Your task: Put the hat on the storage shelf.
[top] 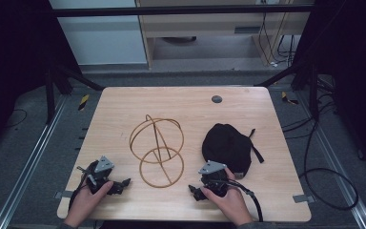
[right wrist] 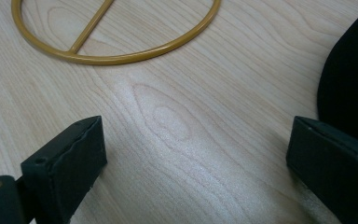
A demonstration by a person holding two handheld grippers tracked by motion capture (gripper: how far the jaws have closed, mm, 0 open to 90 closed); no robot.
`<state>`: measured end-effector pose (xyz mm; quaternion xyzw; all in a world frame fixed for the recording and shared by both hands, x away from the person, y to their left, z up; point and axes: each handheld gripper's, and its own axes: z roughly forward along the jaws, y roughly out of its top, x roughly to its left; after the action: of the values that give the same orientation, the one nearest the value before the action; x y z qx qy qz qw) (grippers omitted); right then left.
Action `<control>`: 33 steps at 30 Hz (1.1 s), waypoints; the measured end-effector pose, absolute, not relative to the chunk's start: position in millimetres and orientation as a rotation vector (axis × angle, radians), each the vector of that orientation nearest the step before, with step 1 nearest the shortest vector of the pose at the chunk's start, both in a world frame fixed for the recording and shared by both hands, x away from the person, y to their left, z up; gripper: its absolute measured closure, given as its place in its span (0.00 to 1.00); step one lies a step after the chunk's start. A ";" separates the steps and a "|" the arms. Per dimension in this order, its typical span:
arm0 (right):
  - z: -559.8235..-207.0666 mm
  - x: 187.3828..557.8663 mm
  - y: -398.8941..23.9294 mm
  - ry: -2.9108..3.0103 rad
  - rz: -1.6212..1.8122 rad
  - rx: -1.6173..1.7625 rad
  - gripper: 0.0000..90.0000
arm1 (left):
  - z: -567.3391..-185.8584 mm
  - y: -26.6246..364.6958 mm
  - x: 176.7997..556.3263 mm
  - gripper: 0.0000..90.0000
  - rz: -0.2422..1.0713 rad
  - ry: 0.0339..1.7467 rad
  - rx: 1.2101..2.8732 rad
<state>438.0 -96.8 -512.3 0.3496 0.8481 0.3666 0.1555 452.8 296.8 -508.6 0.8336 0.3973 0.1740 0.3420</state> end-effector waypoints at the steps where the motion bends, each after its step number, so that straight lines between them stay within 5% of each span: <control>1: -512.4 438.4 -96.5 2.430 1.047 1.000 0.05 | -508.6 296.5 452.7 0.00 0.453 1.035 2.167; 9: -512.2 439.0 -95.0 2.424 1.034 1.013 0.03 | -508.7 294.9 451.1 0.00 0.456 1.039 2.164; 13: -506.2 434.5 -91.7 2.407 0.989 1.031 0.12 | -508.7 294.5 450.5 0.00 0.453 1.034 2.167; 33: -464.7 409.4 -116.3 2.287 0.948 1.074 0.10 | -508.6 293.3 445.7 0.00 0.445 1.012 2.178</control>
<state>409.4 -116.3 -464.7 0.3883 0.8267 0.3428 0.2198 445.7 293.3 -508.6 0.8377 0.3893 0.1712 0.3426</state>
